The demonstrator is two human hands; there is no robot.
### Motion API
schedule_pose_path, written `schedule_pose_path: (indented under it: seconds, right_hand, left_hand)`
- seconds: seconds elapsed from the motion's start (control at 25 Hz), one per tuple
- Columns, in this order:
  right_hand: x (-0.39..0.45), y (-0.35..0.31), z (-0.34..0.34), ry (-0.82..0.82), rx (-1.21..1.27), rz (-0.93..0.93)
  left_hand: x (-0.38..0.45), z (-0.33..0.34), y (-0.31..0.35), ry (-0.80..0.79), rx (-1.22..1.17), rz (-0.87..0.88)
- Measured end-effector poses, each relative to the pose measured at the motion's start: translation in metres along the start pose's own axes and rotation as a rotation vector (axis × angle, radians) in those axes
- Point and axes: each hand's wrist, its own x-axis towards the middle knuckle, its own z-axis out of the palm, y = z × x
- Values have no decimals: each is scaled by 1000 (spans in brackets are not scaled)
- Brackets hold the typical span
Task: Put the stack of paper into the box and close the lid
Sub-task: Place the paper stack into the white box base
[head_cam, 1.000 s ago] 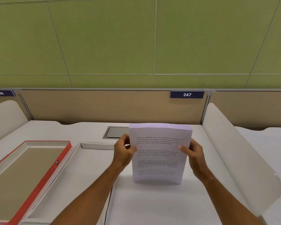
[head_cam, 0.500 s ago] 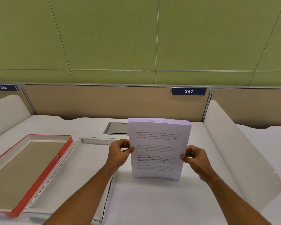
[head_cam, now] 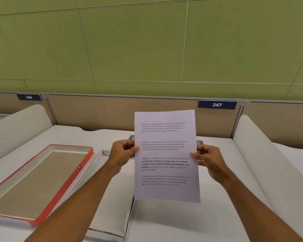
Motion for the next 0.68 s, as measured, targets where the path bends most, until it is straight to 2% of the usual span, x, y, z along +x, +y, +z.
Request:
schedule_pose_path:
  seconds: [0.36,0.52,0.68]
  right_hand:
    - [20,28,132,57,-53,190]
    - [25,51,186,149,-112,347]
    - [26,71,225,262,-135,492]
  left_hand:
    - [55,-117,-34,-21,34,-224]
    - [80,-157,-67,-43,105,-361]
    - [90,-173,-89,29,167,-462]
